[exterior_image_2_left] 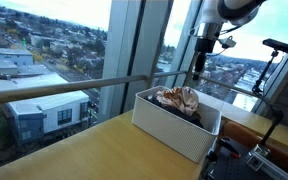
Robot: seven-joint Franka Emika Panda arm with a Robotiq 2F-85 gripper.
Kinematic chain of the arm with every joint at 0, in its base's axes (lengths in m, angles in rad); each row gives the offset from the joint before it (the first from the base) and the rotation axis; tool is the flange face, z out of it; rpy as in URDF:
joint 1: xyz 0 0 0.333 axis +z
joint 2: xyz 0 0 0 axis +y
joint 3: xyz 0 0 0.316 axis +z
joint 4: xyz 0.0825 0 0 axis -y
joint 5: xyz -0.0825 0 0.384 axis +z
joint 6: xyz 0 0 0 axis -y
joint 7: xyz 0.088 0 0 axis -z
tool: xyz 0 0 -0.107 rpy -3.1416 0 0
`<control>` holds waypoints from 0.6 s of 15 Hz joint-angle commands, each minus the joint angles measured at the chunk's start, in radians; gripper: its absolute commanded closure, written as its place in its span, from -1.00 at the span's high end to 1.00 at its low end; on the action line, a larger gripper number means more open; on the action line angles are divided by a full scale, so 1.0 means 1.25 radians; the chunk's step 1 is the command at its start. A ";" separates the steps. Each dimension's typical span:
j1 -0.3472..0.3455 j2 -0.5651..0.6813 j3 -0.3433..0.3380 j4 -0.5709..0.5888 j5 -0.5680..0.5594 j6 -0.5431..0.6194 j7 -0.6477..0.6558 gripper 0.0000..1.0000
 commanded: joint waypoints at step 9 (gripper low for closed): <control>-0.009 0.359 0.005 -0.001 -0.134 0.238 0.055 1.00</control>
